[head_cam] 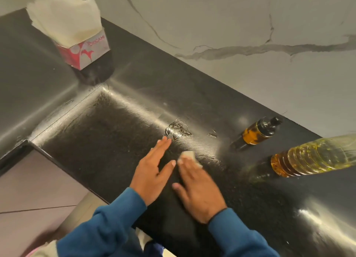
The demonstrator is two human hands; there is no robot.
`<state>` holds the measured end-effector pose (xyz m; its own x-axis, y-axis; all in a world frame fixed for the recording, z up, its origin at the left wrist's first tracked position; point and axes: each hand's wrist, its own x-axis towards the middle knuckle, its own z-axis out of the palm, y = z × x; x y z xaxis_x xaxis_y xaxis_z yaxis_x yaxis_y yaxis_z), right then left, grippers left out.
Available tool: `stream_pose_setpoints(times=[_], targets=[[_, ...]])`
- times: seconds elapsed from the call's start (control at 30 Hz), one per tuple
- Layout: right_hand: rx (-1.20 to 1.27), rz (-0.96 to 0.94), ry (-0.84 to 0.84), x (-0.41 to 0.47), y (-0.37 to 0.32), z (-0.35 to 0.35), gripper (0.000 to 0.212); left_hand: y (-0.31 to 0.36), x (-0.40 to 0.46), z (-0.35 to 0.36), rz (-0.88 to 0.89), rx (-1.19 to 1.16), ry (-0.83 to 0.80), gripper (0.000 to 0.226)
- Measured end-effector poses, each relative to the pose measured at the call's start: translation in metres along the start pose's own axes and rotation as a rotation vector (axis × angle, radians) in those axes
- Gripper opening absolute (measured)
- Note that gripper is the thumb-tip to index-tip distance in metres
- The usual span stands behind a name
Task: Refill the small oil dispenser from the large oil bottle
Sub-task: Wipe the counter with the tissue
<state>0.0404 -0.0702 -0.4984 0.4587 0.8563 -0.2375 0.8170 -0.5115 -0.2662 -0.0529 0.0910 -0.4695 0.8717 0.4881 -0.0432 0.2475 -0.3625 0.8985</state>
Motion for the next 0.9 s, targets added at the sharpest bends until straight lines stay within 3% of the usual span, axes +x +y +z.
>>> stream_pose_setpoints(times=[0.1, 0.2, 0.3, 0.4, 0.47, 0.53, 0.63, 0.73, 0.9], targets=[[-0.099, 0.235, 0.094, 0.009, 0.069, -0.016, 0.079, -0.016, -0.004, -0.013, -0.014, 0.031, -0.042, 0.061], [-0.061, 0.405, 0.117, 0.061, 0.078, -0.027, 0.086, -0.021, -0.008, -0.012, -0.002, 0.018, -0.057, 0.057], [-0.021, 0.270, 0.125, 0.102, 0.018, -0.013, 0.083, -0.021, -0.004, -0.010, -0.004, 0.002, -0.007, 0.056], [0.041, -0.009, -0.010, 0.076, -0.040, -0.001, 0.071, -0.028, 0.000, -0.017, 0.017, -0.004, 0.006, 0.056], [0.028, -0.120, -0.040, 0.052, -0.038, -0.003, 0.068, -0.037, -0.001, -0.027, 0.018, 0.020, -0.004, 0.056], [-0.041, -0.088, 0.005, 0.047, -0.006, -0.006, 0.069, -0.044, -0.002, -0.037, -0.002, 0.031, -0.021, 0.058], [-0.082, 0.143, 0.098, 0.078, 0.036, -0.017, 0.075, -0.050, -0.007, -0.051, -0.010, 0.053, -0.035, 0.059], [-0.057, 0.255, 0.130, 0.134, 0.012, -0.017, 0.078, -0.051, -0.012, -0.061, -0.004, 0.062, -0.005, 0.059], [-0.049, -0.045, 0.062, 0.115, -0.090, 0.014, 0.073, -0.060, -0.017, -0.079, 0.023, 0.072, 0.056, 0.058]])
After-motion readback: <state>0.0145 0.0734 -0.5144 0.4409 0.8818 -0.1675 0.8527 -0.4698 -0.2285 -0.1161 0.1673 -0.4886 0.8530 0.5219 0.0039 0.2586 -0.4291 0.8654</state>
